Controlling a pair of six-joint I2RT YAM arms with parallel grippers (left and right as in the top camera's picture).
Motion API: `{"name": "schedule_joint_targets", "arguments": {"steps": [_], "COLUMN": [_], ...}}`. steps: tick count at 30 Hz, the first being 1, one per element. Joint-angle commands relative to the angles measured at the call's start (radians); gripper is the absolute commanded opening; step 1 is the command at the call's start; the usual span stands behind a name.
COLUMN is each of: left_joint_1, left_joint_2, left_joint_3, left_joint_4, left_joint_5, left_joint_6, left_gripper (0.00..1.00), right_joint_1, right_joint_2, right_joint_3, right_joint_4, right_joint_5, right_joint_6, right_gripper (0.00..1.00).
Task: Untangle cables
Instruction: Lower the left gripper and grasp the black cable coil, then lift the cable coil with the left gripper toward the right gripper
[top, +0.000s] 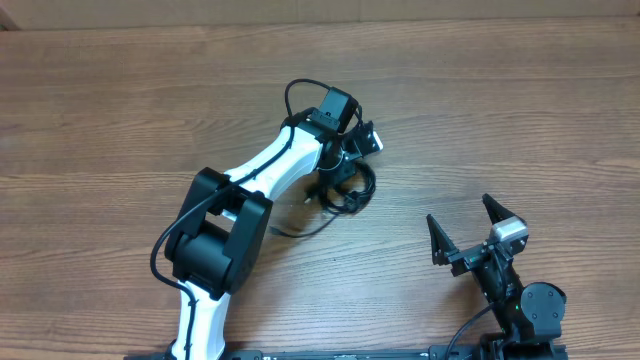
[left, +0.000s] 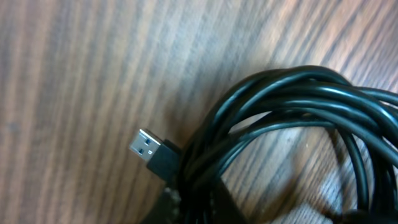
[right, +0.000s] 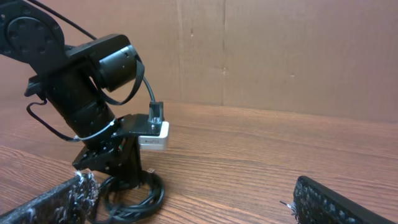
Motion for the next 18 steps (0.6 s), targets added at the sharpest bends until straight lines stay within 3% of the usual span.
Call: {"name": "schedule_joint_targets", "arguments": {"steps": [1,4,9,18], "left_joint_1": [0.0,0.001,0.001,0.001], "left_joint_2": [0.018,0.003,-0.055,-0.312], "left_joint_3": [-0.004,0.026,0.079,0.084], "left_joint_4": [-0.004,-0.03,-0.092,-0.111], "left_joint_5": [-0.003,-0.042,-0.089,-0.266], "left_joint_6": [-0.087,-0.195,-0.258,-0.439], "left_gripper": [0.04,0.04,0.04,0.04], "right_joint_1": [-0.002,-0.002,-0.002,-0.002], "right_joint_2": [-0.01,-0.01,-0.01,-0.01], "right_joint_3": [-0.011,-0.011,-0.011,-0.011], "right_joint_4": [0.005,0.006,0.005,0.006], "right_joint_5": [-0.002,-0.002,-0.002,-0.002], "right_joint_6": [-0.007,-0.007,-0.007,-0.007], "right_gripper": [1.0,1.0,1.0,1.0]}}
